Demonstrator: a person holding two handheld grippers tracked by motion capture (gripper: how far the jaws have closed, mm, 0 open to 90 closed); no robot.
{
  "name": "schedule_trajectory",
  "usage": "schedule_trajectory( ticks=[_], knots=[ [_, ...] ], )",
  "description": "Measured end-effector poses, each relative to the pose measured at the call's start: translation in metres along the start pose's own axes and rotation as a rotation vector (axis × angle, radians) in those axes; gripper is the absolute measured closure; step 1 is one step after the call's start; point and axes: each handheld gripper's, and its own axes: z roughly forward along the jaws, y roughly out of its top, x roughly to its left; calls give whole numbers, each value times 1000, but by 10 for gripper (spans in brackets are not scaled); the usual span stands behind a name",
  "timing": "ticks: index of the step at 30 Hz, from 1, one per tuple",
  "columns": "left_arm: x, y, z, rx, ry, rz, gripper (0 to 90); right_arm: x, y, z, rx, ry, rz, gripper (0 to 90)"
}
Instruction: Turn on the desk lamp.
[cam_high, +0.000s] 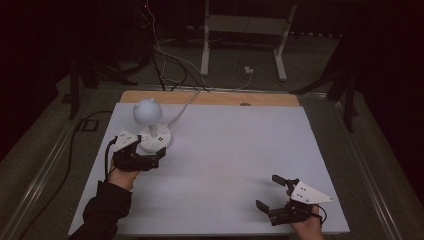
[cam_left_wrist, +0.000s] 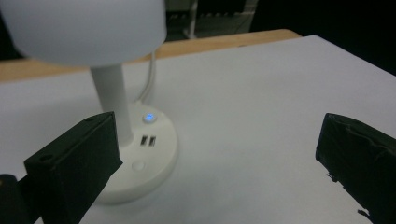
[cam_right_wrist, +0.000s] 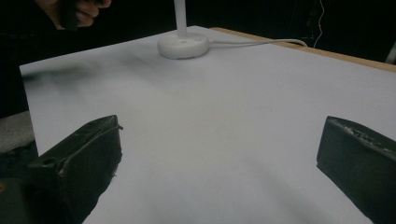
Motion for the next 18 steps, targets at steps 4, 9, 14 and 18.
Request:
schedule_trajectory(
  ticks=[4, 9, 14, 18],
  knots=[
    [1, 0, 8, 33, 66, -19, 3, 0, 0, 0, 1, 2, 1, 0],
    [5, -2, 15, 53, 100, -4, 4, -1, 0, 0, 0, 3, 7, 0],
    [7, -2, 20, 50, 143, 26, 49, -1, 0, 0, 0, 3, 6, 0],
    [8, -1, 24, 58, 172, 34, 83, -1, 0, 0, 1, 3, 6, 0]
  ],
)
